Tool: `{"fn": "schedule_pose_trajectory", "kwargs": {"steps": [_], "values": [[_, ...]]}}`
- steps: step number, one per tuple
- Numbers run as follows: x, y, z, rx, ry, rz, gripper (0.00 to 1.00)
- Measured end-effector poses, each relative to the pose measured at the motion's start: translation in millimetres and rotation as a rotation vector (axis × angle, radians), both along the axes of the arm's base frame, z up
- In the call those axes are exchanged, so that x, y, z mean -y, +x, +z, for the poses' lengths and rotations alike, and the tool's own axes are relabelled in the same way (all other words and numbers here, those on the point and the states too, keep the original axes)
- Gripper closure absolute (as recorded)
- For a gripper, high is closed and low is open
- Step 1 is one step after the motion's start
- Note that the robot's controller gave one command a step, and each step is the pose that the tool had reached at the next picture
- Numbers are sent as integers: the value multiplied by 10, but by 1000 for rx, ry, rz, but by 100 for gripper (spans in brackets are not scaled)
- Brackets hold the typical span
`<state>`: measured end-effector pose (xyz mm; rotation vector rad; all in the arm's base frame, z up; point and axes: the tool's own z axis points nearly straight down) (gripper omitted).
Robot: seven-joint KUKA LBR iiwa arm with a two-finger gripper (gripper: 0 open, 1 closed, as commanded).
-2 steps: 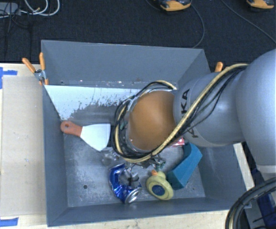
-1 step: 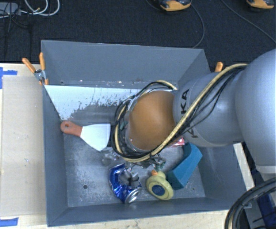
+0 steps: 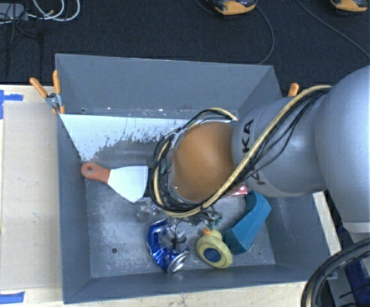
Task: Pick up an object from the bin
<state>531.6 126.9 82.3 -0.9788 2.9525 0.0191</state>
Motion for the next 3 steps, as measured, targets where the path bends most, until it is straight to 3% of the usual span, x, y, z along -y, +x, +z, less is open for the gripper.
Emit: {"fn": "schedule_pose_trajectory", "kwargs": {"steps": [2, 3], "values": [[66, -45, 21, 10, 11, -55, 100], [65, -89, 24, 25, 23, -89, 100]]}}
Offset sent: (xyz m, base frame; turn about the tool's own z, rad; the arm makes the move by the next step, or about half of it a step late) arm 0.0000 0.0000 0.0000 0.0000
